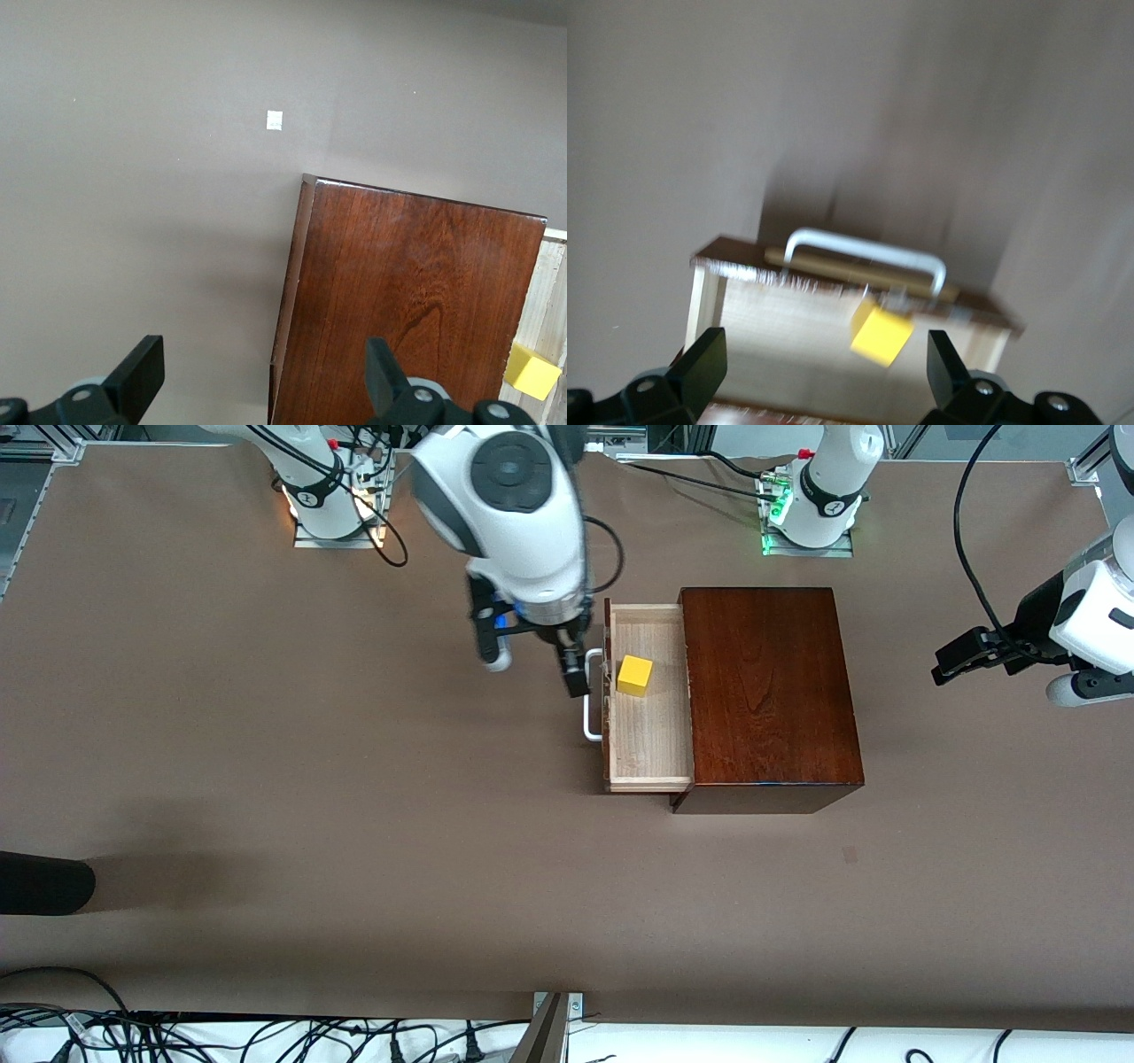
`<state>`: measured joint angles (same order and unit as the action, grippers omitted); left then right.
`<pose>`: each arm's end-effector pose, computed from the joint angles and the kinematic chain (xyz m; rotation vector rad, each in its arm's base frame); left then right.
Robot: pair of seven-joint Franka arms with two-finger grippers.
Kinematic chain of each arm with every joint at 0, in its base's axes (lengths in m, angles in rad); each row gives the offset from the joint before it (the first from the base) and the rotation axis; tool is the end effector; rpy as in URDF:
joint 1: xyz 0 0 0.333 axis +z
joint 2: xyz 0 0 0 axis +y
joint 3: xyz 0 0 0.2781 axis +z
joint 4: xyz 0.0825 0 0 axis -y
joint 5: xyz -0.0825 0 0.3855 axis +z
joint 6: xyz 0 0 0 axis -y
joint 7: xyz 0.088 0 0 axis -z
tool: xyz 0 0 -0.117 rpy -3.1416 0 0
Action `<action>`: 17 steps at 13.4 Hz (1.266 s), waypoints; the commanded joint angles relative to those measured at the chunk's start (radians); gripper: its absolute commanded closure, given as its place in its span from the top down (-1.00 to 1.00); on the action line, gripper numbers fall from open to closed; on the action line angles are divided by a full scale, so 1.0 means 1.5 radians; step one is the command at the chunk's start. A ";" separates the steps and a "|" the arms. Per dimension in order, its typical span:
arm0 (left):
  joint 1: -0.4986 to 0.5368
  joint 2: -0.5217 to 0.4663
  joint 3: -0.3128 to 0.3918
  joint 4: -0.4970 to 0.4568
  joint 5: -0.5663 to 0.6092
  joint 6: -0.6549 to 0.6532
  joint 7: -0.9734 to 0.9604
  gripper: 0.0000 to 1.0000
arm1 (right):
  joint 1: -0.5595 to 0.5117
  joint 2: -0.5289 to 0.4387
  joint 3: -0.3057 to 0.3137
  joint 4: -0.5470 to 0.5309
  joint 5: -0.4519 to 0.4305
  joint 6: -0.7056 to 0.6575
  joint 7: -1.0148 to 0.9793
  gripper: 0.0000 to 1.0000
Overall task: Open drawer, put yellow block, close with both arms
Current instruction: 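Open the right gripper and withdraw it from the drawer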
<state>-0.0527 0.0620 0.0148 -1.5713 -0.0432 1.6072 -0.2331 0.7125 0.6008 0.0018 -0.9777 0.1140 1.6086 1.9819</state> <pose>0.5738 -0.0269 0.5446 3.0878 0.3056 -0.0490 0.5228 0.4699 0.4817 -2.4812 1.8292 0.1628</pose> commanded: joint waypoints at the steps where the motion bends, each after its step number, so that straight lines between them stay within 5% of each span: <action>1: 0.003 0.008 0.002 0.019 0.004 -0.002 0.001 1.00 | -0.062 -0.034 0.003 -0.013 0.010 -0.086 -0.175 1.00; 8: -0.009 0.056 -0.008 0.051 0.000 -0.002 0.000 1.00 | -0.083 -0.149 -0.183 -0.176 0.012 -0.103 -0.617 1.00; 12: -0.022 0.068 -0.013 0.051 -0.036 -0.002 -0.008 1.00 | -0.083 -0.173 -0.271 -0.204 0.012 -0.112 -0.810 1.00; 17: -0.090 0.073 -0.019 0.051 -0.046 -0.013 -0.255 1.00 | -0.109 -0.216 -0.337 -0.247 0.003 -0.101 -1.070 1.00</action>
<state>-0.1594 0.1557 -0.0173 -1.5290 -0.0846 1.6116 -0.5025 0.5715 0.3295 -0.4987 -1.2958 0.1146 1.4419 0.4907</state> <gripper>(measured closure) 0.000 0.000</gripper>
